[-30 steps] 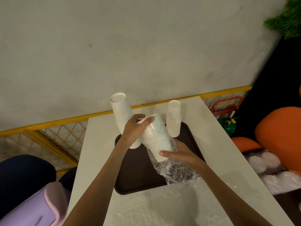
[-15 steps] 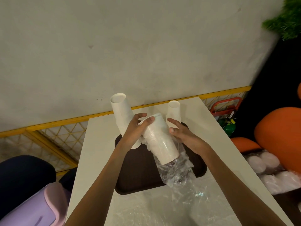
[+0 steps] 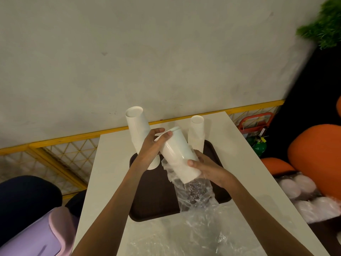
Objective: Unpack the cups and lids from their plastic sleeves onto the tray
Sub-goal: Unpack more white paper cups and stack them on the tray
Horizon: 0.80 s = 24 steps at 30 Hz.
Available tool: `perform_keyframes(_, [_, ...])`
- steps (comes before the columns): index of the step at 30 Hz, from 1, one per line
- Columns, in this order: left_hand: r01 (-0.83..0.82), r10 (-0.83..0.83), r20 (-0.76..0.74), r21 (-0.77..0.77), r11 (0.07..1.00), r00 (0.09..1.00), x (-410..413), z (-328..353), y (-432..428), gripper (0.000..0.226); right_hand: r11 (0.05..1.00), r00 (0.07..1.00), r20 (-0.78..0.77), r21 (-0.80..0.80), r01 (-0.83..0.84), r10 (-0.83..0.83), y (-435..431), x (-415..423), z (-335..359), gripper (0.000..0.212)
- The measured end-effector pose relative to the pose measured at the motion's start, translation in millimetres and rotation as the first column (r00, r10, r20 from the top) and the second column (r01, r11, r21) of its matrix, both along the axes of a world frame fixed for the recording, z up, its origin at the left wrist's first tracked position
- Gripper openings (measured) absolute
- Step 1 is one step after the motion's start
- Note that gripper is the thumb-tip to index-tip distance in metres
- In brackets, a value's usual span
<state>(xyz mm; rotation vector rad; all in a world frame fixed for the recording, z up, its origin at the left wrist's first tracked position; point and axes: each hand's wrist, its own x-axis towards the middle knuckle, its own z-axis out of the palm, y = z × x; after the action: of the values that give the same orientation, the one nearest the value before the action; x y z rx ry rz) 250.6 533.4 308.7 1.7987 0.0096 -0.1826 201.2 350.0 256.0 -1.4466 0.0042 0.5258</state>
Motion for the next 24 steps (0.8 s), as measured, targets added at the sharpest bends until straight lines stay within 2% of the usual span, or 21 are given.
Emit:
perform_keyframes(1, [0.021, -0.021, -0.003, 0.006, 1.000, 1.000, -1, -1, -2, 0.041, 1.000, 1.000, -0.003, 0.018, 0.011, -0.011, -1, 2, 2, 0.116])
perform_keyframes(5, [0.045, -0.045, -0.028, -0.002, 0.999, 0.999, -6, -3, -9, 0.044, 0.998, 0.999, 0.017, -0.048, -0.038, 0.039, 4, 7, 7, 0.094])
perform_keyframes(9, [0.000, 0.000, 0.006, -0.009, 1.000, 1.000, -1, 0, -6, 0.045, 0.999, 1.000, -0.012, -0.032, -0.025, 0.025, 3, 4, -3, 0.107])
perform_keyframes(11, [-0.029, 0.030, 0.017, -0.028, 0.999, 0.999, 2, 1, 1, 0.052, 1.000, 1.000, -0.015, -0.023, 0.007, -0.007, 0, 2, -8, 0.106])
perform_keyframes(12, [-0.033, 0.034, 0.010, -0.042, 0.999, 0.999, 3, 0, 5, 0.061, 1.000, 1.000, -0.011, -0.020, 0.023, -0.023, -2, 2, -9, 0.097])
perform_keyframes(14, [-0.012, 0.010, -0.021, -0.067, 0.998, 1.000, 3, -4, 17, 0.082, 0.997, 0.997, 0.003, 0.012, 0.077, -0.077, -5, 3, -8, 0.067])
perform_keyframes(15, [0.019, -0.023, -0.048, -0.073, 0.997, 0.999, 3, -6, 23, 0.089, 0.993, 0.993, 0.013, 0.039, 0.113, -0.113, -7, 4, -7, 0.056])
perform_keyframes(17, [0.126, -0.133, -0.116, -0.060, 0.990, 0.984, 1, -12, 35, 0.094, 0.980, 0.983, 0.040, 0.100, 0.174, -0.179, -12, 5, -5, 0.048])
perform_keyframes(19, [0.254, -0.255, -0.175, -0.028, 0.967, 0.951, -2, -16, 44, 0.095, 0.966, 0.974, 0.056, 0.154, 0.209, -0.220, -15, 7, -3, 0.050])
perform_keyframes(22, [0.372, -0.361, -0.241, 0.004, 0.928, 0.901, -3, -22, 54, 0.099, 0.963, 0.968, 0.072, 0.143, 0.228, -0.239, -16, 8, -3, 0.067])
perform_keyframes(24, [0.423, -0.407, -0.275, -0.002, 0.906, 0.871, -3, -26, 59, 0.106, 0.966, 0.972, 0.074, 0.152, 0.209, -0.222, -17, 8, -5, 0.060])
